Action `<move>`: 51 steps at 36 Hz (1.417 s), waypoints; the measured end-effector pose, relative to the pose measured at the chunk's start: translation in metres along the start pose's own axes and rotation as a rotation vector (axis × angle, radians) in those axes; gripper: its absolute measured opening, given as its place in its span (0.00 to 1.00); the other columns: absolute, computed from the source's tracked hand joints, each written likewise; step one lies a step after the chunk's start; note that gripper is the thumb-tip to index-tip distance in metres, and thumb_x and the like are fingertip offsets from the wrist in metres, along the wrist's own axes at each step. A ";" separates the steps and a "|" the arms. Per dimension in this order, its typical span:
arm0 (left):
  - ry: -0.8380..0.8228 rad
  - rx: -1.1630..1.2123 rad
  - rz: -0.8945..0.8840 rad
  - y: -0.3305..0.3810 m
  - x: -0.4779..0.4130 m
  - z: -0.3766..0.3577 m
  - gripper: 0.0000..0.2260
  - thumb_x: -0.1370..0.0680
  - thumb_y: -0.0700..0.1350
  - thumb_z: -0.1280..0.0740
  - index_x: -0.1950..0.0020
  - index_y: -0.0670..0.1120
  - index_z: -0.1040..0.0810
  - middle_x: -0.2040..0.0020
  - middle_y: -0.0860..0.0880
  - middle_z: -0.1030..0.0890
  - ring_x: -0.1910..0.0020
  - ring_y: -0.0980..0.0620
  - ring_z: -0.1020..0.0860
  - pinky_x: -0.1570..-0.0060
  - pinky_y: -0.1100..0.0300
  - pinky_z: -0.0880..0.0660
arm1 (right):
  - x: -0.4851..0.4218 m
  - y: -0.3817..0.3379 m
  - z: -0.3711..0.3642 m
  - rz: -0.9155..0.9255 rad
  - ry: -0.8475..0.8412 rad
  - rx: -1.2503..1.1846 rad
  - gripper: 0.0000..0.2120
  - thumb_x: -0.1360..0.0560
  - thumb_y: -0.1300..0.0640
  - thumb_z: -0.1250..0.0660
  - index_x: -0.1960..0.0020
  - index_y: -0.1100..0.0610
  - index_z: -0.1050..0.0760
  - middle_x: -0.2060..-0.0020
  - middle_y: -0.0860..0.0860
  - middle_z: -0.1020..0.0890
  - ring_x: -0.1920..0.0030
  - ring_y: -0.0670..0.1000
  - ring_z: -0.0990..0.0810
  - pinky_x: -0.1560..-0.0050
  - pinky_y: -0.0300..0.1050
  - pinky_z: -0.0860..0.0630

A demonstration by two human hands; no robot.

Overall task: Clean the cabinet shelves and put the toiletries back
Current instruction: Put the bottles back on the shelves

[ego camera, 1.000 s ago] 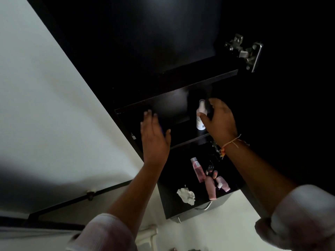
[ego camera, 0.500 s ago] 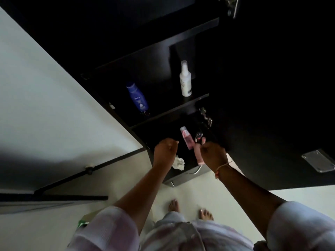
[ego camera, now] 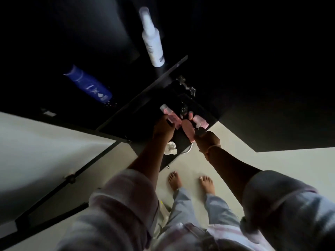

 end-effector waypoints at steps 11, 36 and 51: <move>-0.006 0.067 0.237 -0.044 -0.043 -0.039 0.25 0.23 0.61 0.39 0.45 0.41 0.20 0.50 0.39 0.17 0.51 0.40 0.18 0.52 0.50 0.20 | -0.016 0.006 -0.022 -0.033 0.061 -0.088 0.11 0.30 0.45 0.33 0.56 0.53 0.23 0.62 0.52 0.15 0.61 0.56 0.16 0.53 0.52 0.19; -0.014 0.521 0.407 -0.083 -0.078 -0.102 0.18 0.40 0.55 0.28 0.56 0.46 0.18 0.57 0.44 0.16 0.60 0.46 0.16 0.56 0.49 0.18 | -0.029 -0.008 -0.030 0.068 0.048 0.201 0.13 0.30 0.44 0.33 0.57 0.54 0.19 0.72 0.47 0.27 0.66 0.49 0.27 0.73 0.39 0.41; 0.012 0.252 0.345 -0.049 -0.049 -0.044 0.20 0.36 0.49 0.21 0.51 0.41 0.20 0.54 0.44 0.17 0.55 0.48 0.18 0.52 0.51 0.19 | -0.021 -0.018 -0.029 0.166 0.036 0.207 0.13 0.28 0.47 0.33 0.47 0.52 0.18 0.57 0.52 0.17 0.59 0.49 0.26 0.62 0.41 0.34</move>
Point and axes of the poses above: each hand's wrist, its own x-axis away from the middle knuckle, its own z-axis out of the back of the hand, y = z × x, the point moved 10 cm from there along -x, towards the middle knuckle
